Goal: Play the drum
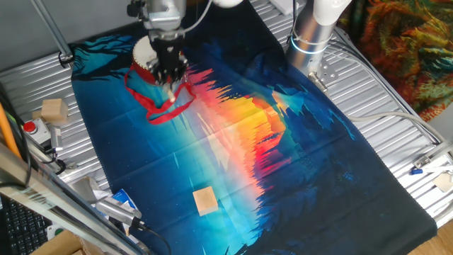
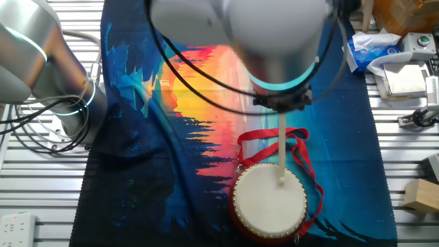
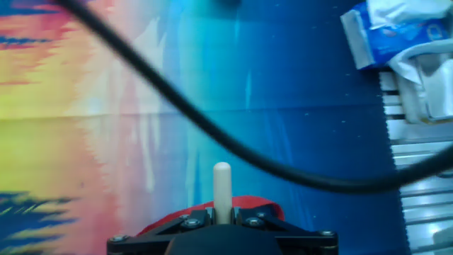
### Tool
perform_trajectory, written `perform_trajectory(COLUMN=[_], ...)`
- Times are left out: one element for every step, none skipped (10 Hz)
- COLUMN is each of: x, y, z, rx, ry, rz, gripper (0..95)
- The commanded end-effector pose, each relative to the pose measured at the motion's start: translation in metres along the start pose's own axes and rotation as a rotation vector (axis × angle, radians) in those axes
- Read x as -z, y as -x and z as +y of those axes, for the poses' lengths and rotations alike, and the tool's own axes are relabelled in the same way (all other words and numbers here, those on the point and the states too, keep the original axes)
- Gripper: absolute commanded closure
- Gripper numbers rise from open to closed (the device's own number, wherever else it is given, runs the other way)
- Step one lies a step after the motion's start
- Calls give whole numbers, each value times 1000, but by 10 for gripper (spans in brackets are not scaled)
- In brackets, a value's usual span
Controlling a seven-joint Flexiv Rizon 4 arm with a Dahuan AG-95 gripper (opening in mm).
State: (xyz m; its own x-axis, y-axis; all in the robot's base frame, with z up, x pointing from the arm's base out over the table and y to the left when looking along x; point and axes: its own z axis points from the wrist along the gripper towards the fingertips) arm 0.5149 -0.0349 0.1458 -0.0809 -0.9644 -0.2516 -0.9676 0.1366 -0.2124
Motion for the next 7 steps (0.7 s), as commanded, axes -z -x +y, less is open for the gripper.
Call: perform_trajectory(x=[4, 19, 24, 28, 28, 29, 30], y=[6, 13, 16, 21, 21, 22, 23], z=[4, 8, 9, 7, 7, 7, 8], rx=[-30, -38, -33, -25, -16, -9, -15], ry=[11, 22, 26, 52, 70, 78, 83], rz=[63, 143, 166, 179, 187, 188, 192], gripper=[950, 950, 950, 950, 950, 950, 950])
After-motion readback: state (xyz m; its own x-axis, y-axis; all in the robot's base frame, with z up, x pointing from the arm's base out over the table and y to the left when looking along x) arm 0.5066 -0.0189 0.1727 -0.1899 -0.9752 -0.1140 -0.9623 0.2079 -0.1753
